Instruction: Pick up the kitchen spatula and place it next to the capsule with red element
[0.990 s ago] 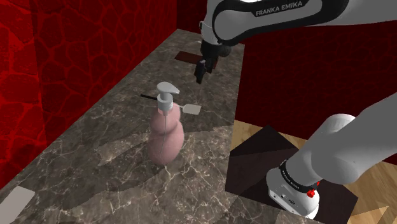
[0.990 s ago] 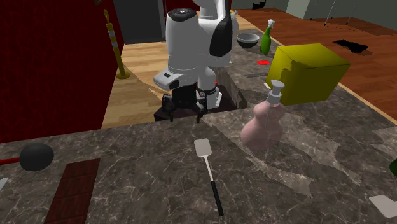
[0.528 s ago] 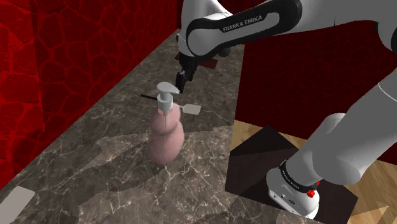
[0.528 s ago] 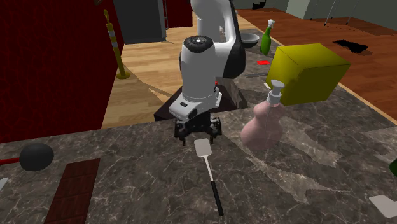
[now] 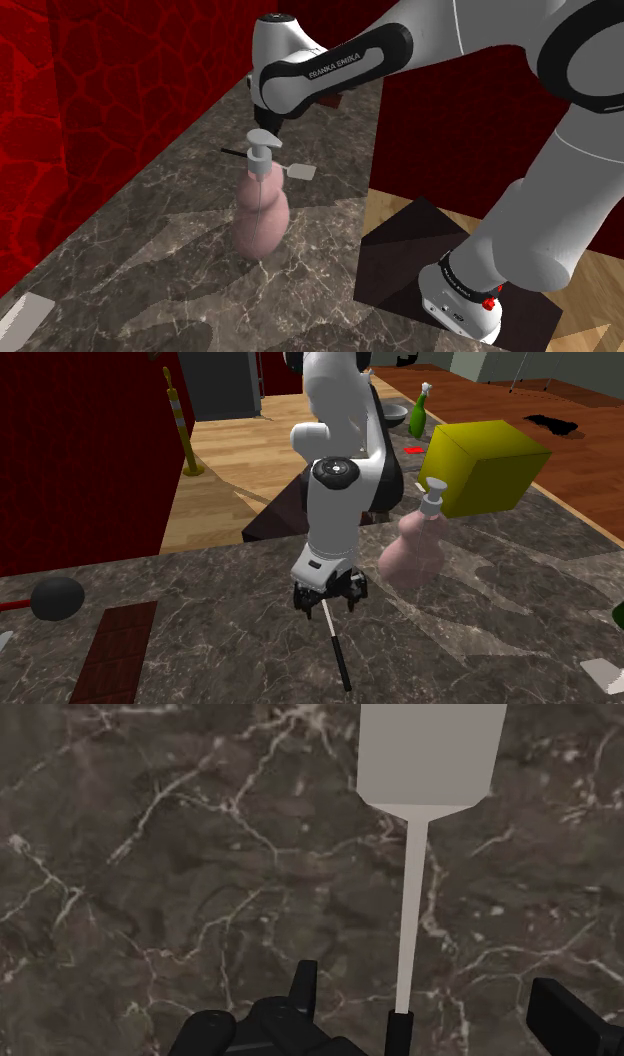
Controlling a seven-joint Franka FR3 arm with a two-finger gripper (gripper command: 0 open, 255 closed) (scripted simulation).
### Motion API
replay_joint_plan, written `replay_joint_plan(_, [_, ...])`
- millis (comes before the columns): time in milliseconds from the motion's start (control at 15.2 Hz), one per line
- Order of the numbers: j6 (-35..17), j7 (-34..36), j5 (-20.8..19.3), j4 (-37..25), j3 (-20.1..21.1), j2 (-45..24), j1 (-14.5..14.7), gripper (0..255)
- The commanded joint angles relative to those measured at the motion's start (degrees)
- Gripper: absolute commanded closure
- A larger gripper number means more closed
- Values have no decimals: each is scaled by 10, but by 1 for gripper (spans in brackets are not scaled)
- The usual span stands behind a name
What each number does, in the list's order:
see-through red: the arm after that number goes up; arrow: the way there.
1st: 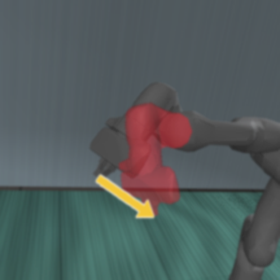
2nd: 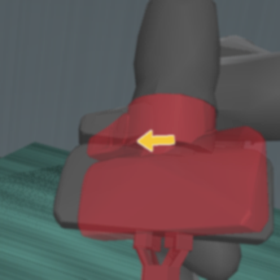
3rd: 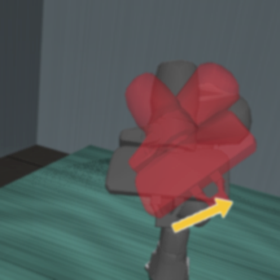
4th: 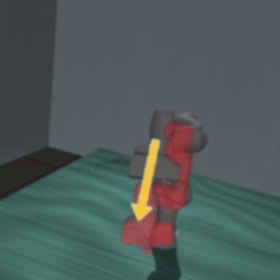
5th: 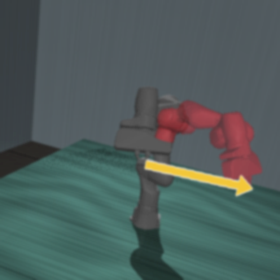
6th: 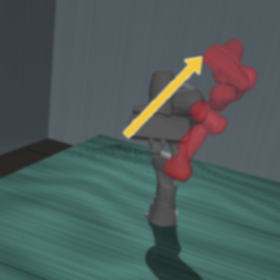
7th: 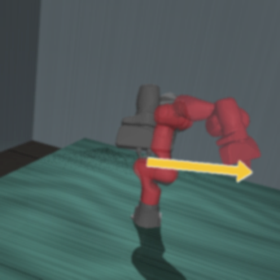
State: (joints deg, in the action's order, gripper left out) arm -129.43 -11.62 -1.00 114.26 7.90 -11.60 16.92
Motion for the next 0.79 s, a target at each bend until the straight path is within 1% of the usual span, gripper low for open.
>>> replay_joint_plan(0, [-13, 1, -2, 4, 0, -9, 1, 0])
replay_joint_plan(264, [-37, 3, -5, 11, -1, -26, 2, 0])
replay_joint_plan(726, [-37, 3, -5, 11, -1, -26, 2, 0])
